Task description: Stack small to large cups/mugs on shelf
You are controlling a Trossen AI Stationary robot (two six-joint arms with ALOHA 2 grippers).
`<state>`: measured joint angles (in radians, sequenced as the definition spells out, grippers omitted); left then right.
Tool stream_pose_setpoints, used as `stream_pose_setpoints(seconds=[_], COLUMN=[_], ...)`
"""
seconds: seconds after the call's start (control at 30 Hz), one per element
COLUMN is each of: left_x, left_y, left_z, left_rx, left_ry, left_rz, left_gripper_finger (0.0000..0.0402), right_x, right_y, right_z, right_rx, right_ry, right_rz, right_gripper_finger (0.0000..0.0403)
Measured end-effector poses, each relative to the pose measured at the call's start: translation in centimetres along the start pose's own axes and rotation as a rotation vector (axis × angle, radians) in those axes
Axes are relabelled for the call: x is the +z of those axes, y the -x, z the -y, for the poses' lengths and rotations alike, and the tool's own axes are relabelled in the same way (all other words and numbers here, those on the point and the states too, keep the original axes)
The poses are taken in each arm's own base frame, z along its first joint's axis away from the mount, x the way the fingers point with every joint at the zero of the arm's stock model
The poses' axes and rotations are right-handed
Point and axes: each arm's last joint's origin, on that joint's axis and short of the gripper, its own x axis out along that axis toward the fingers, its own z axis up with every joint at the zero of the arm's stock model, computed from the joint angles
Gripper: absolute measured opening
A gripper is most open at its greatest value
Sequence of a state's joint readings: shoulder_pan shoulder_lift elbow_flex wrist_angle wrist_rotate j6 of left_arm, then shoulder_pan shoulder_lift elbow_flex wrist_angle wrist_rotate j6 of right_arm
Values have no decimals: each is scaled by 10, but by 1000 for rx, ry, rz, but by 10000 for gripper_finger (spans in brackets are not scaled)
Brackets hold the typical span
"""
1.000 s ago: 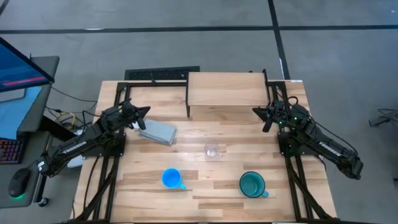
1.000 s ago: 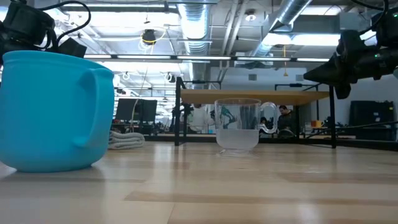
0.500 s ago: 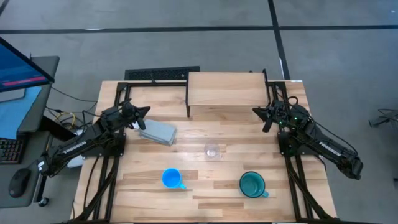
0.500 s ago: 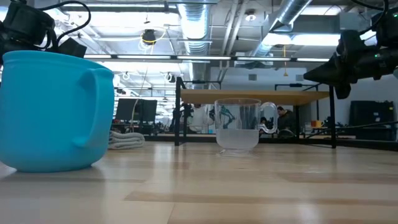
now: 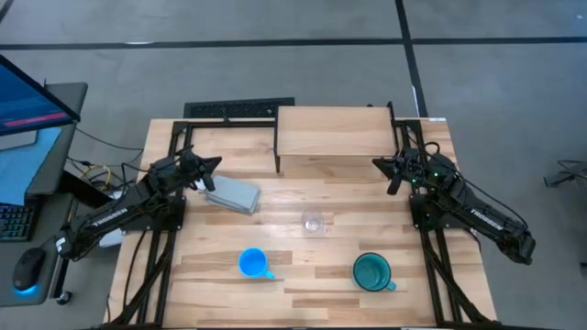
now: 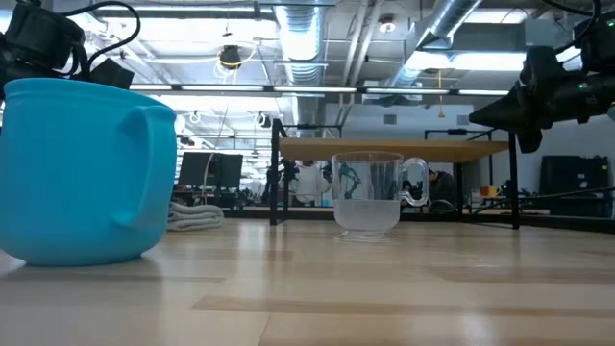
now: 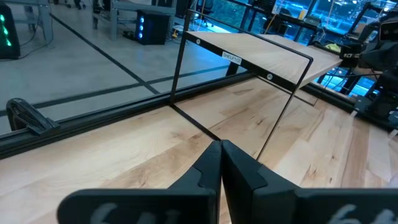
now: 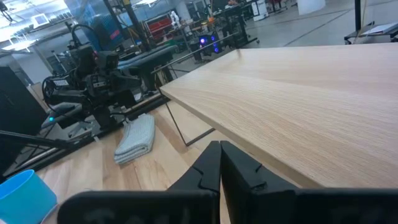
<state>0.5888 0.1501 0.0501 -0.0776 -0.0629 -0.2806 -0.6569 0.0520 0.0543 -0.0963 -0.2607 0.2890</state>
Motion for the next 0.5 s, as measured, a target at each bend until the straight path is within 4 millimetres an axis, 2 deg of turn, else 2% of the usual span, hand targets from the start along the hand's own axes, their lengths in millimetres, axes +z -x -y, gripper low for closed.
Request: stream_pose_setpoints(seconds=[0.5], left_x=[0], left_y=[0], left_z=[0], left_rx=[2], left_ry=[0], left_rz=[3], left_gripper_finger=[1], right_x=[0], right_y=[0], right_z=[0], right_rx=[0], right_ry=[0], right_rz=[0], right_gripper_finger=[33])
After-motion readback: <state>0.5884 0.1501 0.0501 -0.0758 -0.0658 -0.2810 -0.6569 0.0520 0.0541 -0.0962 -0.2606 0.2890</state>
